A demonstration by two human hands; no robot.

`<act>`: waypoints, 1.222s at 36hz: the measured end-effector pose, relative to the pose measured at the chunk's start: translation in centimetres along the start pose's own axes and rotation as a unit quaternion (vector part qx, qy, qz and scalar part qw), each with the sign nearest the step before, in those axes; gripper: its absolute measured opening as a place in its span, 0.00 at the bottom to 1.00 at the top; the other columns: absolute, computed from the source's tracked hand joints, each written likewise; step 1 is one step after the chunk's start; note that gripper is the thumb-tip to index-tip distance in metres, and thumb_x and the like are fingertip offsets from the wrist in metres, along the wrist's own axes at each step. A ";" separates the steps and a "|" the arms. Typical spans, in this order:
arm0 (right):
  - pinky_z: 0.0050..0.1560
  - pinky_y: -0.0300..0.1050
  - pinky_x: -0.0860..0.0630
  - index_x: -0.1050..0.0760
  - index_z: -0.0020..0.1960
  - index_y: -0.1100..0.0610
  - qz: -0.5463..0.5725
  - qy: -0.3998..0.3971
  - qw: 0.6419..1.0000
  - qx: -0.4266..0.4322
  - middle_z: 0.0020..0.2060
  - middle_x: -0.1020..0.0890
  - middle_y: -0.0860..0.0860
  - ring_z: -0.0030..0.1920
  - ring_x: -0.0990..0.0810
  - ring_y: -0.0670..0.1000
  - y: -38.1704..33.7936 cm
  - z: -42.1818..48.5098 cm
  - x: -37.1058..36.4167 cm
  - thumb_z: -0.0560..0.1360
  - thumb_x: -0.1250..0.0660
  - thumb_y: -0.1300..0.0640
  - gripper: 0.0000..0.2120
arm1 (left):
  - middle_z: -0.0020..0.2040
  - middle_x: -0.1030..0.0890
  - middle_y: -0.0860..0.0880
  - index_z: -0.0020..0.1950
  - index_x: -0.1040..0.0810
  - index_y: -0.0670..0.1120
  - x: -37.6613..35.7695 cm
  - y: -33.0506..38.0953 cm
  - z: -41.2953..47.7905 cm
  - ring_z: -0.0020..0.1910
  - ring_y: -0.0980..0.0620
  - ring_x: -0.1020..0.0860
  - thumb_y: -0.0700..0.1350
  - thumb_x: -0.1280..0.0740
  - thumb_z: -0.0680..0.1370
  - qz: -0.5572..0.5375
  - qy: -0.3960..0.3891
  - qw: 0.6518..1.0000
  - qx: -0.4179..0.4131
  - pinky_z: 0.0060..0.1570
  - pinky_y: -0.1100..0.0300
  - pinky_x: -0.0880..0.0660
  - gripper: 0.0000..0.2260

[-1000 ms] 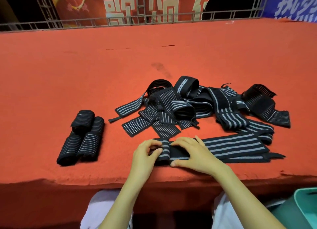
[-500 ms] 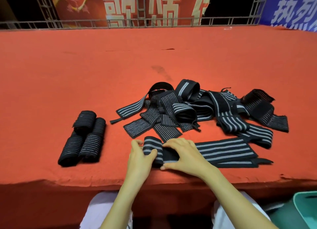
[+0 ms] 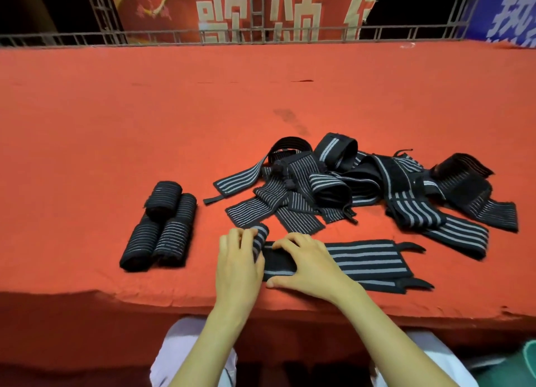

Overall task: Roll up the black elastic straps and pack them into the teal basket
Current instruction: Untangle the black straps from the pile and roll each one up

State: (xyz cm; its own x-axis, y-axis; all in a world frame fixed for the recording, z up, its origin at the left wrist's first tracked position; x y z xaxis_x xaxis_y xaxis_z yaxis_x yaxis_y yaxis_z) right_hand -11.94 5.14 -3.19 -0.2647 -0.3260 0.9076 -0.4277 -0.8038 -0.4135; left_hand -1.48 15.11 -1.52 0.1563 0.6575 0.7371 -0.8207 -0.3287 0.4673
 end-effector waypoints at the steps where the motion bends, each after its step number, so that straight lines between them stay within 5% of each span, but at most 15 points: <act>1: 0.68 0.48 0.41 0.34 0.67 0.43 -0.010 -0.005 1.000 -0.002 0.63 0.33 0.43 0.66 0.36 0.46 0.2 -0.1 0.1 0.62 0.40 0.26 0.38 | 0.50 0.26 0.46 0.55 0.24 0.43 -0.2 0.1 0.0 0.48 0.46 0.30 0.39 0.27 0.68 -0.004 -0.001 1.000 -0.012 0.49 0.53 0.30 0.16; 6: 0.69 0.49 0.40 0.34 0.67 0.40 0.005 -0.008 1.000 -0.011 0.63 0.32 0.41 0.65 0.35 0.46 1.2 -0.4 0.5 0.61 0.39 0.26 0.38 | 0.50 0.25 0.53 0.56 0.21 0.49 -0.5 0.9 -0.5 0.51 0.52 0.30 0.57 0.36 0.74 -0.068 -0.009 0.996 -0.059 0.53 0.60 0.32 0.17; 12: 0.69 0.47 0.40 0.35 0.67 0.40 0.049 -0.015 0.999 -0.014 0.61 0.30 0.38 0.63 0.33 0.43 2.3 -1.0 1.3 0.62 0.31 0.29 0.37 | 0.54 0.25 0.62 0.58 0.20 0.53 -0.7 0.3 -0.7 0.56 0.59 0.33 0.57 0.52 0.79 -0.132 -0.061 0.989 -0.018 0.59 0.59 0.35 0.22; 20: 0.68 0.47 0.39 0.36 0.68 0.42 0.007 -0.034 0.999 -0.039 0.61 0.32 0.38 0.63 0.36 0.43 4.2 -2.1 2.5 0.61 0.32 0.28 0.40 | 0.51 0.24 0.67 0.54 0.20 0.53 -0.3 -0.3 -0.1 0.56 0.69 0.32 0.48 0.35 0.76 -0.206 -0.094 0.974 0.009 0.54 0.78 0.40 0.09; 24: 0.66 0.45 0.40 0.36 0.69 0.42 -0.017 -0.035 0.998 -0.044 0.59 0.32 0.40 0.61 0.37 0.44 4.6 -2.5 2.9 0.61 0.32 0.27 0.40 | 0.53 0.25 0.62 0.54 0.23 0.54 -0.5 -0.7 -0.1 0.55 0.62 0.29 0.41 0.29 0.73 -0.222 -0.096 0.969 0.053 0.54 0.68 0.34 0.12; 29: 0.67 0.44 0.42 0.37 0.71 0.40 -0.057 -0.035 0.997 -0.044 0.59 0.33 0.41 0.61 0.38 0.45 4.8 -3.0 3.1 0.60 0.39 0.23 0.43 | 0.54 0.26 0.51 0.54 0.31 0.60 -2.1 -2.1 -0.5 0.55 0.51 0.26 0.51 0.26 0.70 -0.250 -0.159 0.936 0.190 0.58 0.52 0.28 0.19; 35: 0.68 0.44 0.43 0.38 0.72 0.41 -0.067 -0.040 0.996 -0.041 0.63 0.35 0.40 0.65 0.39 0.44 4.8 -3.2 3.1 0.61 0.42 0.23 0.43 | 0.45 0.22 0.52 0.58 0.35 0.52 -1.9 -1.5 0.4 0.48 0.49 0.22 0.51 0.26 0.69 -0.212 -0.185 0.935 0.217 0.53 0.51 0.26 0.24; 44: 0.71 0.46 0.46 0.38 0.73 0.44 -0.054 -0.012 0.998 -0.031 0.68 0.36 0.42 0.69 0.41 0.45 2.5 -1.5 1.7 0.56 0.54 0.19 0.52 | 0.48 0.24 0.52 0.53 0.31 0.49 0.4 -2.7 0.4 0.49 0.47 0.23 0.50 0.25 0.63 -0.255 -0.061 0.936 0.234 0.52 0.51 0.27 0.24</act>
State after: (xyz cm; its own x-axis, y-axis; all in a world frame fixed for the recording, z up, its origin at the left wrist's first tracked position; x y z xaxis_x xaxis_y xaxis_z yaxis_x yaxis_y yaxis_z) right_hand -14.80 3.32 -2.80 -0.1938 -0.2525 0.9480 -0.5055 -0.8024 -0.3171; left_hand 1.03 16.03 -2.32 0.5476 0.7367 0.3967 -0.2958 -0.2730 0.9154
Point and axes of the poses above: each hand's wrist, its own z-axis towards the middle knuckle, its own x-axis out of the back of the hand, y = z × x, the point moved 5 cm from there along z, towards the middle knuckle
